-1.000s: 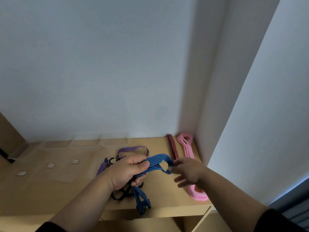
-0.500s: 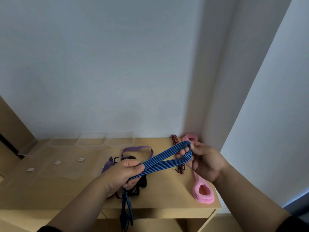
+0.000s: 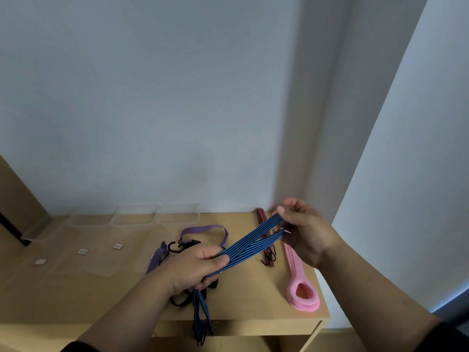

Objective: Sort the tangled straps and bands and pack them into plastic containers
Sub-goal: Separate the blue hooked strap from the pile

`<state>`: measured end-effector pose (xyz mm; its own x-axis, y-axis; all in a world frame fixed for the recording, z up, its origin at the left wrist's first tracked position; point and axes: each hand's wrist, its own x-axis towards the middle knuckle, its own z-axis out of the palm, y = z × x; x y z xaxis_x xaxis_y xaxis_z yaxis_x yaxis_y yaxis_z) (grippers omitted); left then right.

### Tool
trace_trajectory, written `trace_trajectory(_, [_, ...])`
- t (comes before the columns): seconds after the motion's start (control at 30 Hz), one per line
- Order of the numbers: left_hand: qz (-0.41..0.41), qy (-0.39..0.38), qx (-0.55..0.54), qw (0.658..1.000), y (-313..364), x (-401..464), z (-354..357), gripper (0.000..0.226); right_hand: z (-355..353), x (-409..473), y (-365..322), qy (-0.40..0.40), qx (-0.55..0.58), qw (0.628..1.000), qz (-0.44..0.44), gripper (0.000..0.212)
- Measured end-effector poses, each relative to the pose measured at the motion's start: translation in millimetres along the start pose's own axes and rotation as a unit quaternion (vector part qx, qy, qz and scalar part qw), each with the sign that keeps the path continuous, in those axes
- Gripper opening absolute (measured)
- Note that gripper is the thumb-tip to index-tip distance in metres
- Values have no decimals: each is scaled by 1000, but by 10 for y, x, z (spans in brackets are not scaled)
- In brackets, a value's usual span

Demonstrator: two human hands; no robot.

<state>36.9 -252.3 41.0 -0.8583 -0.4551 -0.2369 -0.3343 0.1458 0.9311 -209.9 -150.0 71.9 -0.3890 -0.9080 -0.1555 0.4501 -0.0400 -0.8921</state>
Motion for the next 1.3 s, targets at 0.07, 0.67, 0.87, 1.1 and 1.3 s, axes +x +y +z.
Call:
trace_trajectory(0.07, [3,4,18,1000,45,-9,4,30,-3,-27,-73,-26,-1,999,18,22])
trace_trajectory(0.67, [133,158,-60,977,717,315,209,20,671,-214,-509,-96,-238,937,-238,16])
trace_trajectory(0.87, [161,86,-99,978,742,356,276,18,738,-257,-516,-123,-173,953,-218,22])
trace_trajectory(1.1, [151,97,-70,981,657,408,464,13,775,-255,-555,-68,-126,955,-259,10])
trace_trajectory(1.3, [59,105,-20,993,246,350,476,20,667,-200,-639,49,-144,943,-297,15])
